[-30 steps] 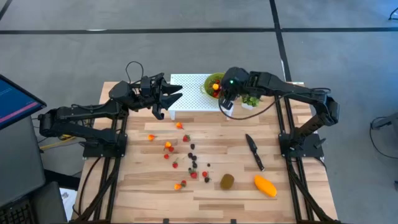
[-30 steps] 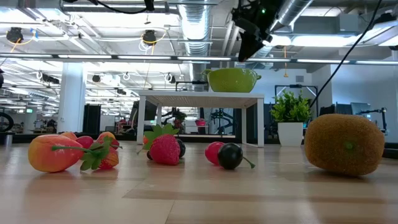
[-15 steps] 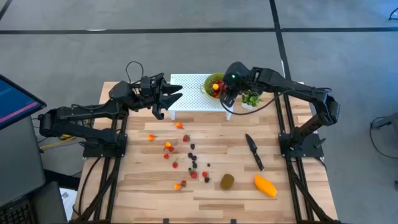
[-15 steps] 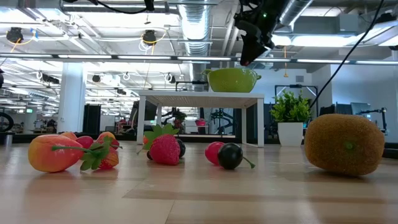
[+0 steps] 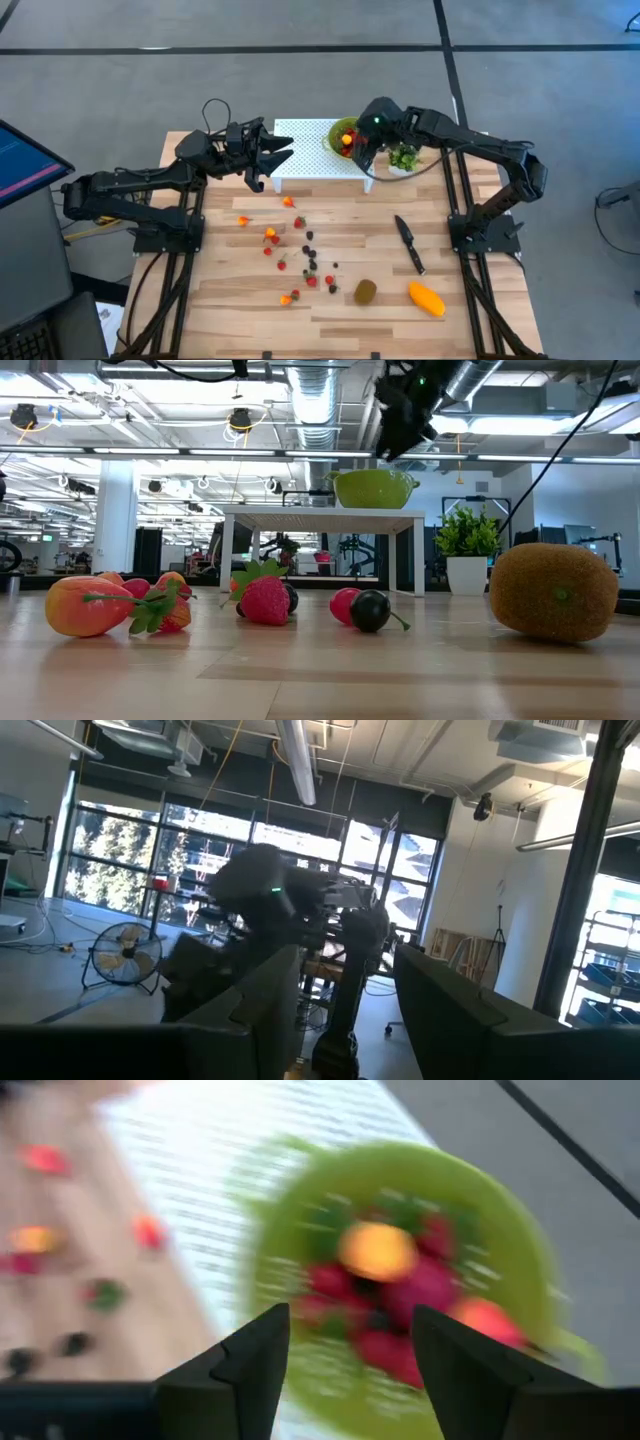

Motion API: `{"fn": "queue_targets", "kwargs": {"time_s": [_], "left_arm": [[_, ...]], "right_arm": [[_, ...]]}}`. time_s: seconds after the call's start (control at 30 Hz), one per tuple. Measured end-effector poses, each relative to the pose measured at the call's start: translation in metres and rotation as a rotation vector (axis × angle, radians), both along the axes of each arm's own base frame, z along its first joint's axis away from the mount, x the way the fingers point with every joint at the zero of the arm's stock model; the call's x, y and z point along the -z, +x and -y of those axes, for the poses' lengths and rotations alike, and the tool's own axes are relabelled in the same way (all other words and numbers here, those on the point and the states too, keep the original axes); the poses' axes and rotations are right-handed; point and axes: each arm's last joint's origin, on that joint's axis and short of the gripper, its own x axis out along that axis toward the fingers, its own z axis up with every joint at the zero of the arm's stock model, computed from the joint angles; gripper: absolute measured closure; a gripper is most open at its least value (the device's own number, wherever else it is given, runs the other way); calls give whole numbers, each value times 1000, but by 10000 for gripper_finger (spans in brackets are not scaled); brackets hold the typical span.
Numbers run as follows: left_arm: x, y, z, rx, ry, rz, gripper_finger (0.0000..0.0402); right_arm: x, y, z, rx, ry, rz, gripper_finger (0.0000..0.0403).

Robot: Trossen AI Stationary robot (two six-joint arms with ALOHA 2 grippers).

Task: Pick & Place Fruit
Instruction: Put the black blueberry into the green strainer bowl

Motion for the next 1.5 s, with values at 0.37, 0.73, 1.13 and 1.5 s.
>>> {"fn": "queue_targets", "kwargs": {"time_s": [0.37, 0.73, 1.13, 1.5], "left_arm": [[0, 0, 0, 0, 0, 0, 243], [0, 0, 0, 0, 0, 0, 243], [0, 0, 0, 0, 0, -1, 243], [0, 0, 0, 0, 0, 0, 243]], "right_arm": [[-9, 26, -74, -243, -17, 75, 228], [0, 38, -168, -432, 83, 90, 258], [66, 64, -241, -587, 106, -114, 270], [140, 88, -258, -533, 134, -303, 270]]}}
